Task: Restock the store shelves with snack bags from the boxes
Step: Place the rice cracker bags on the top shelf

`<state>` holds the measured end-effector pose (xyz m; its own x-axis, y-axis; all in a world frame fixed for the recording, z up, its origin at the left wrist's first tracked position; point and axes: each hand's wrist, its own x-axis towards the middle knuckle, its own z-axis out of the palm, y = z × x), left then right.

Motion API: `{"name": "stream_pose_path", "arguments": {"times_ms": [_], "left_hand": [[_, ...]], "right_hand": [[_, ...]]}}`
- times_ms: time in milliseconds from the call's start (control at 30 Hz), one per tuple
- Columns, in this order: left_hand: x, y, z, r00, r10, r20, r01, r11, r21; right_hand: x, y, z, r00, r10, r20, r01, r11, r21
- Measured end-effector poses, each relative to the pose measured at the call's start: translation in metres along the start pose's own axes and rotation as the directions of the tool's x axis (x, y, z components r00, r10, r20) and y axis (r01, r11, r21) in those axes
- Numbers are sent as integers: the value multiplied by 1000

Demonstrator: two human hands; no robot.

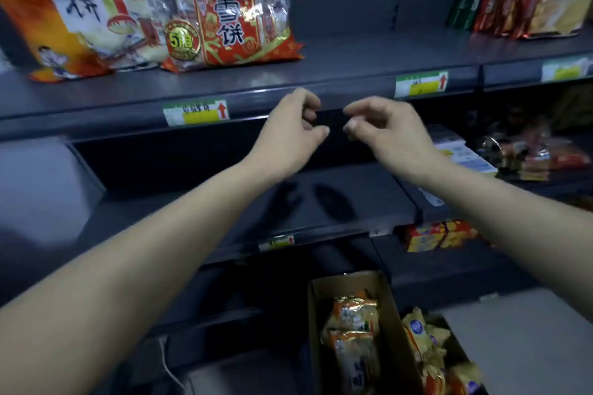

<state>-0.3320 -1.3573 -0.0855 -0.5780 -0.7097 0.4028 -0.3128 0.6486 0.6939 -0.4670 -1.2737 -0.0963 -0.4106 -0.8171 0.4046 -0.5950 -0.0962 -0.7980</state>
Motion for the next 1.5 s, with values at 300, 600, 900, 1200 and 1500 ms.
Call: {"name": "stream_pose_path", "arguments": {"times_ms": [300, 600, 900, 1200, 1500], "left_hand": [[-112, -58, 130, 828, -323, 458, 324, 943, 77], [-181, -120, 197, 525, -537, 661, 478, 828, 293], [-218, -173, 258, 360, -644, 675, 654, 690, 309], [-242, -236, 327, 259, -719, 645, 811, 524, 259], [-255, -278, 363, 164, -795, 584, 933, 318, 171]], "right_hand": [[-144, 135, 21, 851, 434, 295, -340, 884, -320], [-216, 217, 41, 573, 711, 408, -494, 697, -519], [-257, 292, 87, 326, 845, 424, -655, 525, -543], [-275, 366, 127, 242, 893, 378, -832, 392, -393], [-266, 414, 161, 158, 933, 323, -956, 226, -186]]}}
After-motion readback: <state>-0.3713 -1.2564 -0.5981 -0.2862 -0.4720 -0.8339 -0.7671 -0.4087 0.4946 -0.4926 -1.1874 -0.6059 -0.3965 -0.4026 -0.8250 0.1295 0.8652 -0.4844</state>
